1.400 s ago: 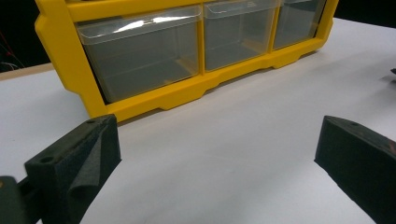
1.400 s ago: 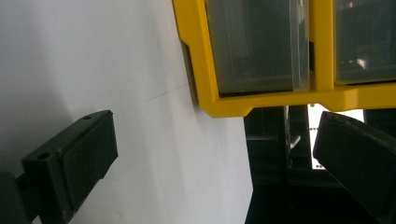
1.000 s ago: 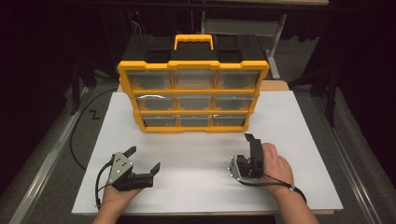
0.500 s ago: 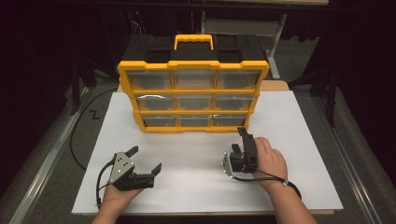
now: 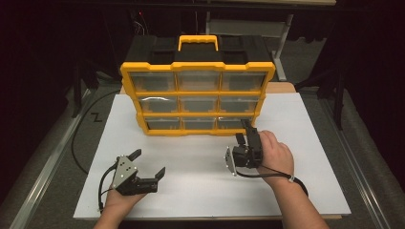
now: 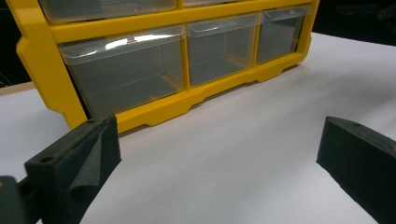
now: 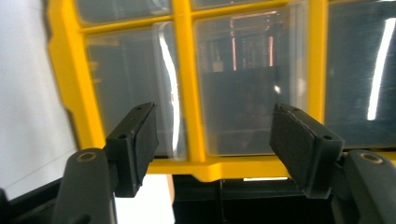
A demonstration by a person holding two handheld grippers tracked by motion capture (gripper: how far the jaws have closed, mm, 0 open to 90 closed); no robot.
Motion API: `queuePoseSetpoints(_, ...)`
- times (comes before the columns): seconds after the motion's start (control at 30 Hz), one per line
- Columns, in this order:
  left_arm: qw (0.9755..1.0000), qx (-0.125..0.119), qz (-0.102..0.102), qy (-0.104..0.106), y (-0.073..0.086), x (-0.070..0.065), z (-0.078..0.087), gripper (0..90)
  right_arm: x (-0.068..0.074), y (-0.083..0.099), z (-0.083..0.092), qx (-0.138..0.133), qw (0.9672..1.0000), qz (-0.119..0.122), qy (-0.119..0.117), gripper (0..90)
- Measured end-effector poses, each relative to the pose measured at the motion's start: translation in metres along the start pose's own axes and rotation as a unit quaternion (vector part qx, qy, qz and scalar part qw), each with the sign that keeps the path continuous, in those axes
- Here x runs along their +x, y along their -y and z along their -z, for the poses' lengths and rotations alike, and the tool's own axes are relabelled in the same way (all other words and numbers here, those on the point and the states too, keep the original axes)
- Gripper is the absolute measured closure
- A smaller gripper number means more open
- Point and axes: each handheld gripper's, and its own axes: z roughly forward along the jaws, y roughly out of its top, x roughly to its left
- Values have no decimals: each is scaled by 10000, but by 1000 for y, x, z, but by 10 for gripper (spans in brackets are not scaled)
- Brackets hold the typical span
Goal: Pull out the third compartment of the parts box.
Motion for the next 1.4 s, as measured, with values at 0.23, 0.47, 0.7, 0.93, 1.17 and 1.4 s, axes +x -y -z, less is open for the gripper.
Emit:
queuePoseSetpoints(0.23, 10000, 0, -7, 7, 0, 0, 0, 5, -16, -3, -1, 21, 9999, -23, 145, 401)
queuePoseSetpoints(0.47, 10000, 12, -57, 17, 0, -2, 0, 5, -42, -7, -5, 5, 9992, -14, 405, 436)
queuePoseSetpoints(0.7, 9999, 38, -111, 40, 0, -3, -1, 5, -60, -12, -8, 28, 9985, -85, 547, 483)
queuePoseSetpoints(0.93, 9999, 13, -109, 38, 0, -2, 0, 5, -78, -16, -13, 10, 9976, -80, 693, 534)
queuePoseSetpoints(1.17, 9999, 18, -110, 53, 0, -3, 0, 5, -97, -21, -20, 84, 9958, -116, 909, 616)
queuePoseSetpoints(1.4, 9999, 22, -111, 60, 0, -3, 0, 5, -112, -25, -31, 186, 9938, -59, 1092, 690)
